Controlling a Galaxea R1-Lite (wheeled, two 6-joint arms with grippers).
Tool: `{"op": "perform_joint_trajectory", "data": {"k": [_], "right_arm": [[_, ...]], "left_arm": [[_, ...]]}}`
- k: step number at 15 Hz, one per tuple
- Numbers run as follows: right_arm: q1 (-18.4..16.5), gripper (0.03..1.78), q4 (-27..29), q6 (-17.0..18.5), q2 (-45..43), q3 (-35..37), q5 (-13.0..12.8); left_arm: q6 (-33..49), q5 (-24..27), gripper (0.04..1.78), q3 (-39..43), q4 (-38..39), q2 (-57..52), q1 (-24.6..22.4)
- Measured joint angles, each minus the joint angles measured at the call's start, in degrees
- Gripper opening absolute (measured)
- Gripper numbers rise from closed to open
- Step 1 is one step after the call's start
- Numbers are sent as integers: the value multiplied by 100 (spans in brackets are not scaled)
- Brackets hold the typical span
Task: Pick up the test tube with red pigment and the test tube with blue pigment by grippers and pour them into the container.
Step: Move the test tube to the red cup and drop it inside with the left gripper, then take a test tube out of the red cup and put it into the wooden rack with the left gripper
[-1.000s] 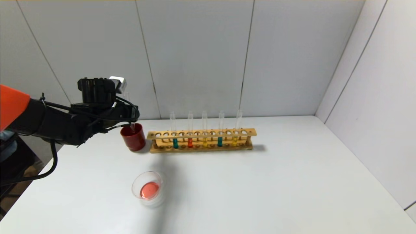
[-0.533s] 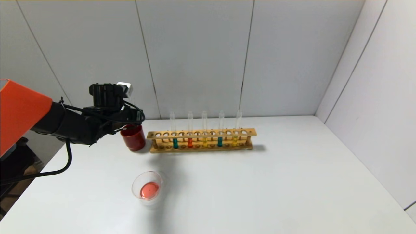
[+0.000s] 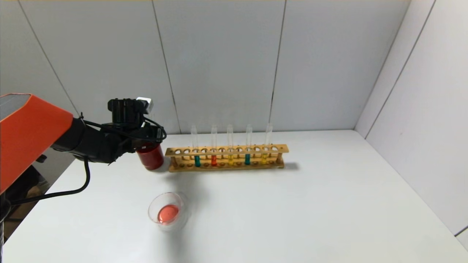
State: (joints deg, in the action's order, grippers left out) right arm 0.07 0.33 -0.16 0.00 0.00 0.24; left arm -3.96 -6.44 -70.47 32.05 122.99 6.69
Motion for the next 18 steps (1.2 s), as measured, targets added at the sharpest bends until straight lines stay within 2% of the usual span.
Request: {"op": "perform_joint_trajectory", "data": {"k": [2,4,5,9,12,14,18], "right_arm": [[0,175,0,0,0,0,-2],[0,175,0,0,0,0,-2],[-2,175,0,0,0,0,-2],[0,175,0,0,0,0,0],[0,175,2,0,0,0,-2],[2,175,2,0,0,0,0],[-2,175,2,0,0,0,-2]], "left_arm": [[6,-9,37,-41,30,63,-6],[2,-9,53,-72,55,124,-6],[2,-10,65,-74,52,140,-5],[5,-83,132,-88,61,146,-2],[-17,-84,164,-48,2,-94,5],[-41,-78,174,-28,-168,-414,39],[-24,-102,175,124,-1242,-1343,358]]}}
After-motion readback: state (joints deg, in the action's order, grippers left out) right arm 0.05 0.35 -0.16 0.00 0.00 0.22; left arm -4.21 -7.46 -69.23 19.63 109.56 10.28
